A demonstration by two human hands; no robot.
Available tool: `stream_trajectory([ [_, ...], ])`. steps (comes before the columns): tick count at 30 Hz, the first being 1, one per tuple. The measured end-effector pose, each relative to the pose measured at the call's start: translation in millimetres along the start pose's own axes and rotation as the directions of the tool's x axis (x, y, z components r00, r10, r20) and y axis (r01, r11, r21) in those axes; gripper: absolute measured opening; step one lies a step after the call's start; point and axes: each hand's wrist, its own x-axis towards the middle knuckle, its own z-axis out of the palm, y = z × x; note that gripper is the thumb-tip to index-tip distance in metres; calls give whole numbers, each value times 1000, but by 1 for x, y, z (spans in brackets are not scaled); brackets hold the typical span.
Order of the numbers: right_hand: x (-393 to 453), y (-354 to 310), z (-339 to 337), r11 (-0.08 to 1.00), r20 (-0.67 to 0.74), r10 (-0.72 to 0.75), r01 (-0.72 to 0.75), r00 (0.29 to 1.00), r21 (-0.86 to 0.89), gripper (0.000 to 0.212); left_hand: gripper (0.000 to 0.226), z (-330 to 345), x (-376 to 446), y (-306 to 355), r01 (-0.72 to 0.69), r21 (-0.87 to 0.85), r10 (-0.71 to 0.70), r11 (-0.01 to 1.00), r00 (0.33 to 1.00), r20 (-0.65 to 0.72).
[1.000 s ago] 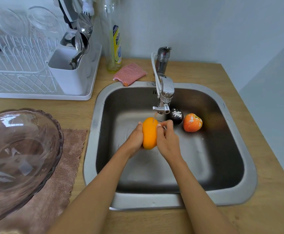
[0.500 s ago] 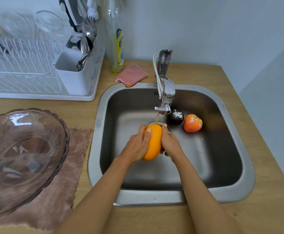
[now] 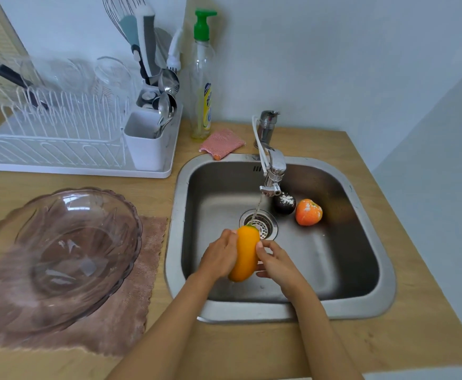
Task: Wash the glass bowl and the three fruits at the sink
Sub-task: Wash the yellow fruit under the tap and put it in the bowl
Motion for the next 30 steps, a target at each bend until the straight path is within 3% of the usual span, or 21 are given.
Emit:
stream_trajectory([
  [5,-5,1,4,996,18,59,-57,998,-63,38,46,-2,-5,-4,91,26,-92,995,995,29],
  [14,-5,1,2,995,-27,39,-41,999,-87,41,52,-1,-10,2,118,-17,-117,993,992,40],
  [21,-9,-6,7,995,138,-36,48,990,-87,43,58,-17,-13,3,226,-179,-246,958,964,-101],
  [25,-15,-17,12,987,107,-91,104,990,-119,49,56,-26,-27,13,163,-208,-198,965,967,-160],
  [30,-29,-55,22,972,-3,-233,233,973,-29,38,46,-70,-51,30,-19,-213,-24,977,981,-193],
])
